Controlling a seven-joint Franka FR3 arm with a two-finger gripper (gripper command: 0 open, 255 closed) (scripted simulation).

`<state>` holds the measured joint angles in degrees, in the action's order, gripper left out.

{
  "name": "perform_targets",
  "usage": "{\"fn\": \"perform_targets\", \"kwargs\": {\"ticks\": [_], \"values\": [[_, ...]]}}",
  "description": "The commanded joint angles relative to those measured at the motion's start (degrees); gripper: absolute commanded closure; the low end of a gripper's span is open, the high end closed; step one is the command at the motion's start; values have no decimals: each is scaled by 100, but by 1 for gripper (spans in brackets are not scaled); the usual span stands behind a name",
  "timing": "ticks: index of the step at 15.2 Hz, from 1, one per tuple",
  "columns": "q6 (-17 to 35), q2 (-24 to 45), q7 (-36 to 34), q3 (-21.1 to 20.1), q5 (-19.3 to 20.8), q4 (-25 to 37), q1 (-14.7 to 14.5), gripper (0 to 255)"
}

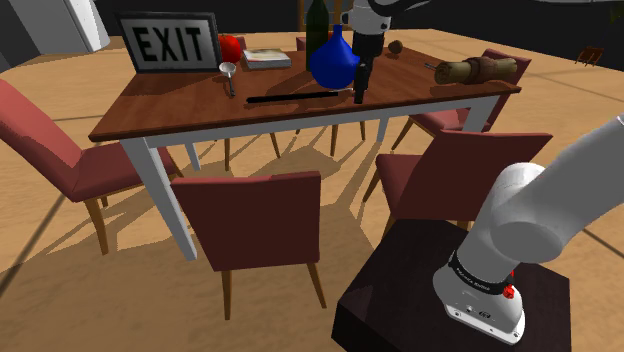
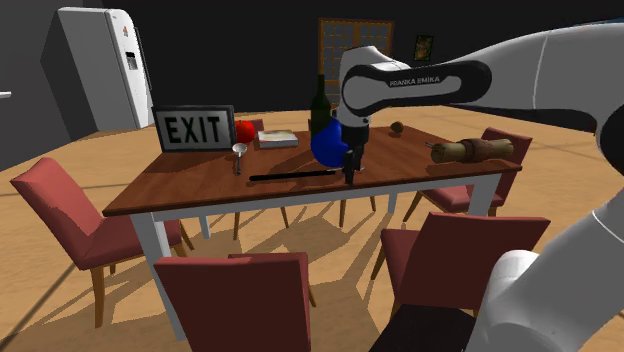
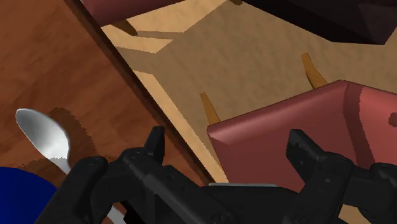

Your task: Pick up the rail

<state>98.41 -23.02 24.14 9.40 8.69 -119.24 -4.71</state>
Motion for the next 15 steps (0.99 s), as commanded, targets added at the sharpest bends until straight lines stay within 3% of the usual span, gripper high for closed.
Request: {"fn": "perform_targets", "kwargs": {"ticks": [1,13,15], "values": [[29,500,463,83,33,454,-86,0],[-420,3377,2880,65,4,3731,-327,0],[-386,3511,2976,40,12,3830,-328,0]]}}
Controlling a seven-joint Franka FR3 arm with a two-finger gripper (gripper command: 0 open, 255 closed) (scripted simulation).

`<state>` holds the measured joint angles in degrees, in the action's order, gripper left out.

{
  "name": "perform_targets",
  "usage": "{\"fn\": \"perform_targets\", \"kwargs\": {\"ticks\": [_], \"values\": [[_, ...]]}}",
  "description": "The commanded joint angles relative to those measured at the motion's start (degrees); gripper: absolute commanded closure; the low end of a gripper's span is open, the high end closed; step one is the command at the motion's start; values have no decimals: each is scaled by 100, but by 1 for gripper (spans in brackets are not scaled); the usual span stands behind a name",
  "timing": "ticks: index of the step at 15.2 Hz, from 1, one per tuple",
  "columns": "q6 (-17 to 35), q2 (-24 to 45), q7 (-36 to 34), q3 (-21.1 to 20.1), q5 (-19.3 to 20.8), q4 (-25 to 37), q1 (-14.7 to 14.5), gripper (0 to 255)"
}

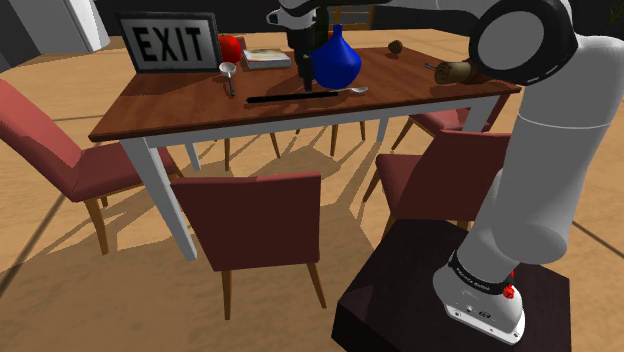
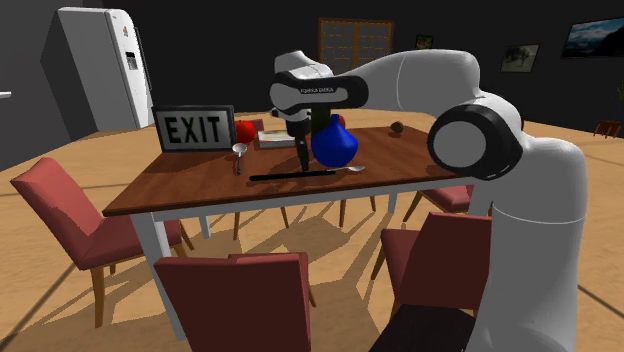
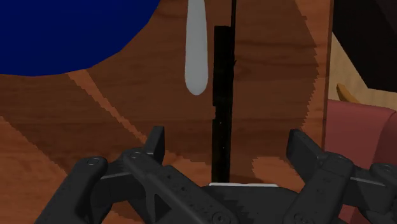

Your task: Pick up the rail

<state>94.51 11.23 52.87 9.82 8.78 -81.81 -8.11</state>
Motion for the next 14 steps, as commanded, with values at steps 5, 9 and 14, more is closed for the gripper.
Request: {"fn": "perform_targets", "kwargs": {"ticks": [5,9,14], "values": [[410,16,32,-5,23,-393,7,0],[529,7,5,-8,29,-523,3,255],[552,-13,-2,-9,33,-567,0,255]]}}
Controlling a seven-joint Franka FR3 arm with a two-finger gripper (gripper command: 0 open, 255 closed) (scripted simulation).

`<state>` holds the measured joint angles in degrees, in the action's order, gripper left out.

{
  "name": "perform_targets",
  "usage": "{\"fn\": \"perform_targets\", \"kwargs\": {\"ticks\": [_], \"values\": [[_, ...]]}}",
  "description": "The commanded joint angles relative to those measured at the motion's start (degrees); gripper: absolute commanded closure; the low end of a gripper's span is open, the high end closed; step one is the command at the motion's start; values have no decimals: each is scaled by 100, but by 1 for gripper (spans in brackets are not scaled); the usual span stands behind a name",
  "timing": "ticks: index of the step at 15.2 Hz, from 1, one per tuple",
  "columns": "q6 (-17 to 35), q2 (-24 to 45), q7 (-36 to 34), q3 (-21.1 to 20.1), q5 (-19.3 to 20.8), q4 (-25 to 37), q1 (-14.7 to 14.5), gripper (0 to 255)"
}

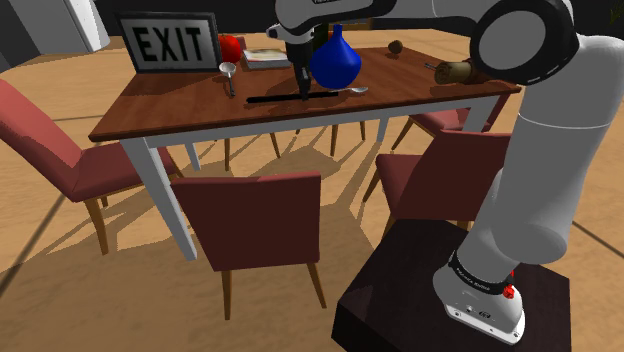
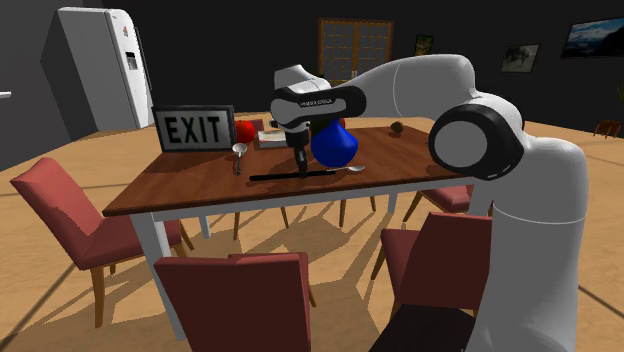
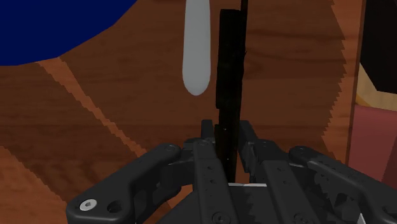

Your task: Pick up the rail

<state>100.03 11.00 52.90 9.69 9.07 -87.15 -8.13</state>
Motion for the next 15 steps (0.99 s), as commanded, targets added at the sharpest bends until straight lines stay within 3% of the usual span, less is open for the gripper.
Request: {"fn": "perform_targets", "kwargs": {"ticks": [1,4,15], "values": [[-6,15,3,6,2,-22,6,255],[-19,26,8,7,-1,2,9,255],[-925,211,169,14,-47,1105,25,255]]}}
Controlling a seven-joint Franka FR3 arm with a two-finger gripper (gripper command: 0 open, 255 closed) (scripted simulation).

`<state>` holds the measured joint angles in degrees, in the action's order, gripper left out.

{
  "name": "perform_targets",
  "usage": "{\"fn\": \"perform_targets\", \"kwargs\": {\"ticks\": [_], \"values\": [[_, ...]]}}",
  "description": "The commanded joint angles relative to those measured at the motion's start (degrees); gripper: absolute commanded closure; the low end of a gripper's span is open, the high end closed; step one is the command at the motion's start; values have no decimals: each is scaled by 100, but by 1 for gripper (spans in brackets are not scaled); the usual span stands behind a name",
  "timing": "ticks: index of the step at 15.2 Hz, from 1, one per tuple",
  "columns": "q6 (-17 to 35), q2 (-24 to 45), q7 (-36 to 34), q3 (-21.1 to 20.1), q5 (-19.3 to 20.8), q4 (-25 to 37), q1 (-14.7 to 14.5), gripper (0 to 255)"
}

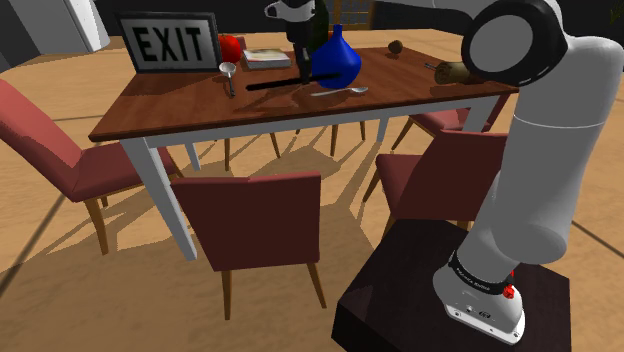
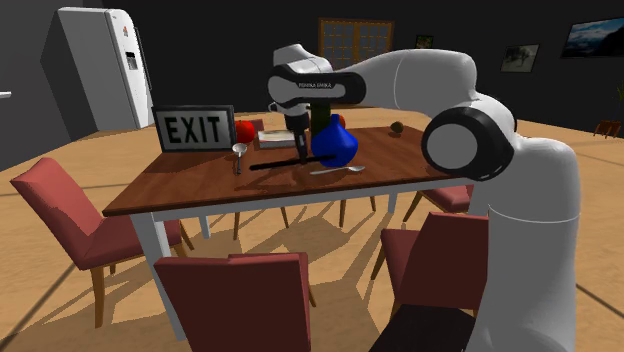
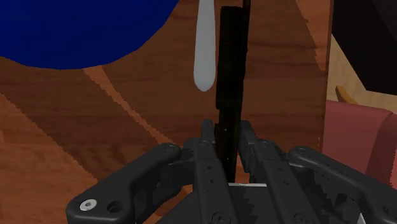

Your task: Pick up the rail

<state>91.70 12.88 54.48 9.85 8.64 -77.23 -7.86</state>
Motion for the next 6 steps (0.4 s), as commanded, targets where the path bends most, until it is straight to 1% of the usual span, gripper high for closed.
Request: {"fn": "perform_targets", "kwargs": {"ticks": [1,4,6], "values": [[-180,52,27,0,-9,232,2,255],[-455,155,79,5,-27,613,13,255],[-469,160,81,5,-28,632,14,255]]}}
